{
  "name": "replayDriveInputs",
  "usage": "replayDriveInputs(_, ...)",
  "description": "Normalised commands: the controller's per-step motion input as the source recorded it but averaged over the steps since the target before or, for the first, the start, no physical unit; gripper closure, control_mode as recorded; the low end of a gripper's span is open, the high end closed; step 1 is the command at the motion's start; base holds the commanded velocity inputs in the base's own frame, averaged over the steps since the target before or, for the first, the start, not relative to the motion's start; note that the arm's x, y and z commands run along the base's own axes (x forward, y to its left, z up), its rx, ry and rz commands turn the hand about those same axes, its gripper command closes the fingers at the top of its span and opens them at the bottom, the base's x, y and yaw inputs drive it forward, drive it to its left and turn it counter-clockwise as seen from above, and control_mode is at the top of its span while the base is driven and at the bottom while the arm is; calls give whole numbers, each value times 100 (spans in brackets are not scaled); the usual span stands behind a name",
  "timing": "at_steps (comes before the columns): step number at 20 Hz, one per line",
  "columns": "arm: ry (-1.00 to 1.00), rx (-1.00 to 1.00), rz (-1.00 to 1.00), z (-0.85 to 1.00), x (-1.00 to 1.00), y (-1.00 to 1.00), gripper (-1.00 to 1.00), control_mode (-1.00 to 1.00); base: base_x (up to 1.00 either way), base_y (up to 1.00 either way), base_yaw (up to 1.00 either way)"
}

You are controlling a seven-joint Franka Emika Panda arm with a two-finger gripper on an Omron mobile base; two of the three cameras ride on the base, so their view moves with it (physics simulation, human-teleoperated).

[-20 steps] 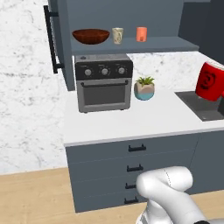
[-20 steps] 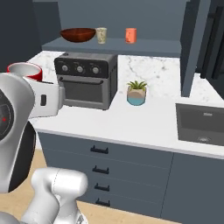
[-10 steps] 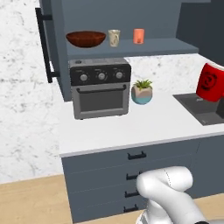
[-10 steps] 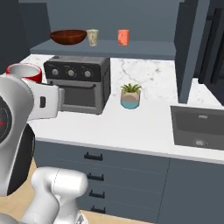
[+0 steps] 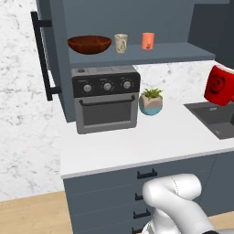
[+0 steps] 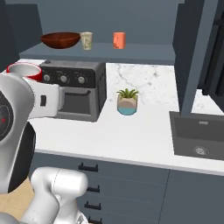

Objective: Gather all objects into one cabinet and sort the glasses and bowls to opposite sides.

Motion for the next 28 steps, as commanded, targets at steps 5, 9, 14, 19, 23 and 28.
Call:
replayDriveInputs(5,0,0,0,0,0,0,100,100,19,11,0)
replayDriveInputs(9,0,0,0,0,0,0,100,100,29,1,0)
replayDriveInputs(14,0,-1,0,0,9,0,100,-100,30,0,0)
replayDriveInputs(19,0,-4,-1,0,56,-12,100,-100,0,0,0)
replayDriveInputs(23,0,-11,-8,0,61,-42,100,-100,0,0,0)
replayDriveInputs(28,0,-11,-11,-14,86,-49,100,-100,0,0,0)
